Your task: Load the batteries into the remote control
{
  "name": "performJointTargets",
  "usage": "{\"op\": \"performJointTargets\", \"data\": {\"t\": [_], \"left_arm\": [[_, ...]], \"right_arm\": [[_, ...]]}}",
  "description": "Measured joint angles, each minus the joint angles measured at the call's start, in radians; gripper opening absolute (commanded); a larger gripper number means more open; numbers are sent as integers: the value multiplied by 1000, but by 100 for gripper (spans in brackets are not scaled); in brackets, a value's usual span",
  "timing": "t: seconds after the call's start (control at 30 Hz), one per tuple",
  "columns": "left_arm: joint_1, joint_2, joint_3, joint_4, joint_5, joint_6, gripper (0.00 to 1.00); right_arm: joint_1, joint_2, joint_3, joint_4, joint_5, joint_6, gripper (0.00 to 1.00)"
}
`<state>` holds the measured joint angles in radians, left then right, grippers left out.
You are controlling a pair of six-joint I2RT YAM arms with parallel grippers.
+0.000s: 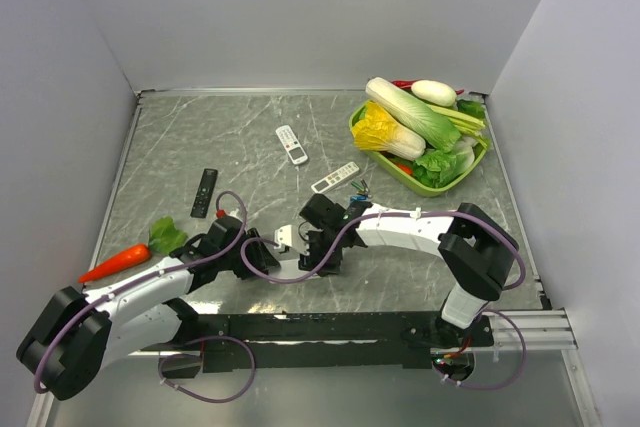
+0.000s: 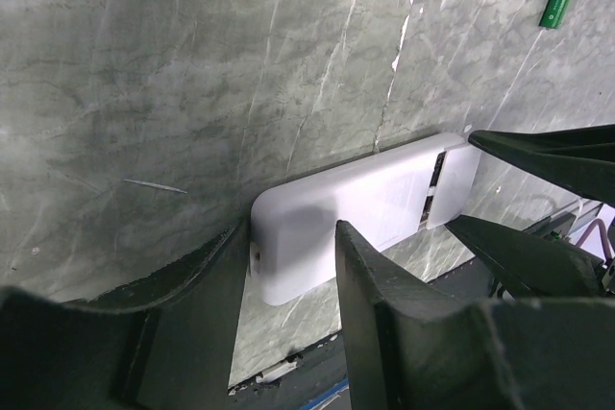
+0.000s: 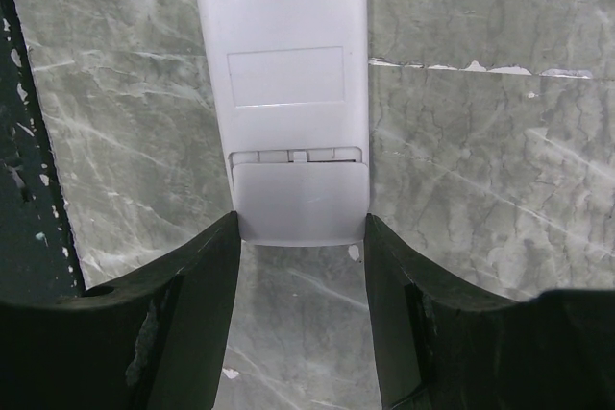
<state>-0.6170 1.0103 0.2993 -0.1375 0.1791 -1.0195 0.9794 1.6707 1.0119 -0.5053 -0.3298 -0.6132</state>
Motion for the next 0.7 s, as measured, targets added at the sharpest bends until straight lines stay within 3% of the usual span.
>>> {"op": "performJointTargets", "data": {"t": [0.7], "left_arm": [[0, -4, -3, 0, 0, -15, 46]], "right_arm": [[13, 0, -7, 19, 26, -13, 60]]}}
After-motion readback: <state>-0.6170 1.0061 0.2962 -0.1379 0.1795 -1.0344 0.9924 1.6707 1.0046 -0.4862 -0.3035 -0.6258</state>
